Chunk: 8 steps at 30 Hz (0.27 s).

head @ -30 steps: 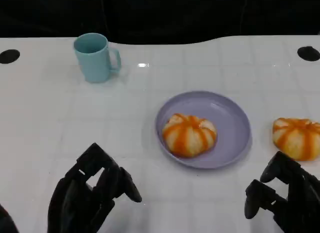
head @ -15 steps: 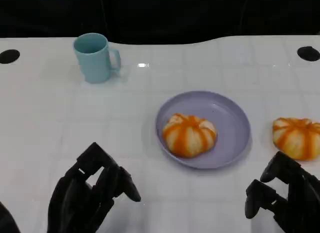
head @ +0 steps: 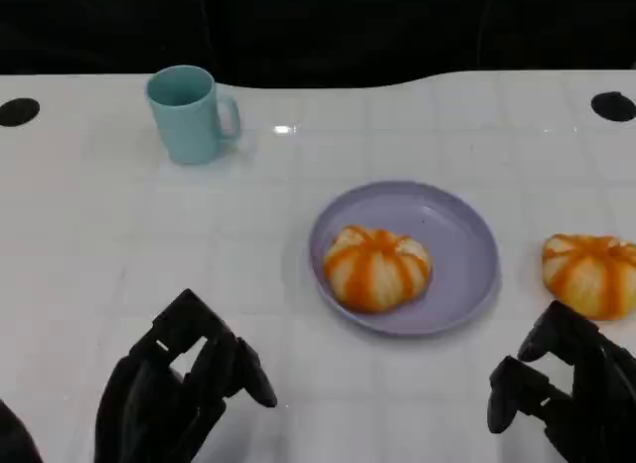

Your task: Grasp the bread from the table and place it into the plate.

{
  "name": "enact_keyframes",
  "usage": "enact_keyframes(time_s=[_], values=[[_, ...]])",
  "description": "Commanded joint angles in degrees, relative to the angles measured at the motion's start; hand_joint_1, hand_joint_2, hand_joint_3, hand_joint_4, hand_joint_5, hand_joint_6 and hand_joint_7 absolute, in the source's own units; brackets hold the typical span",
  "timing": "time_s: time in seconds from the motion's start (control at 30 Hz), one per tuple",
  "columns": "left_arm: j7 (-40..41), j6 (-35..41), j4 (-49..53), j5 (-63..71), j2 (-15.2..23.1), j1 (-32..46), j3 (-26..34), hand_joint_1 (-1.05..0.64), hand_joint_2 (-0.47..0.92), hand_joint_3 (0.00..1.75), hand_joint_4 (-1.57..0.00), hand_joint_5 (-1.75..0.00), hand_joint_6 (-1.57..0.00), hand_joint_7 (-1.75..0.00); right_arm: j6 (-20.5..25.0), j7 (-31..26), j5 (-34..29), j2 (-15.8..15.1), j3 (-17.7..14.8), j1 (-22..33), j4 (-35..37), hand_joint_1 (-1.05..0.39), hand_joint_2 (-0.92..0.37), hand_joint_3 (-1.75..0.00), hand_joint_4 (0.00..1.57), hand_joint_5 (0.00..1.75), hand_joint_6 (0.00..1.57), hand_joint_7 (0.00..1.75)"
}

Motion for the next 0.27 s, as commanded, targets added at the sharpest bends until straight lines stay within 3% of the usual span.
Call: enact_keyframes(time_s=[0.03, 0.27], values=[[-0.37, -0.36, 0.23, 0.20, 0.19, -0.27, 0.33, -0.53, 0.92, 0.39, -0.77, -1.75, -0.52, -1.75, -0.97, 0.07, -0.46, -0.68, -0.51, -0.48, 0.23, -0.56, -0.92, -0.40, 0.74, 1.75, 0.57, 1.59], [-1.23, -0.93, 1.15, 0.15, 0.29, -0.73, 0.42, -0.53, 0.92, 0.39, -0.76, -1.75, -0.52, -1.75, -0.56, -0.27, -0.21, -0.56, -0.62, -0.77, 0.50, -0.56, -0.92, -0.39, 0.75, 1.75, 0.58, 1.58]])
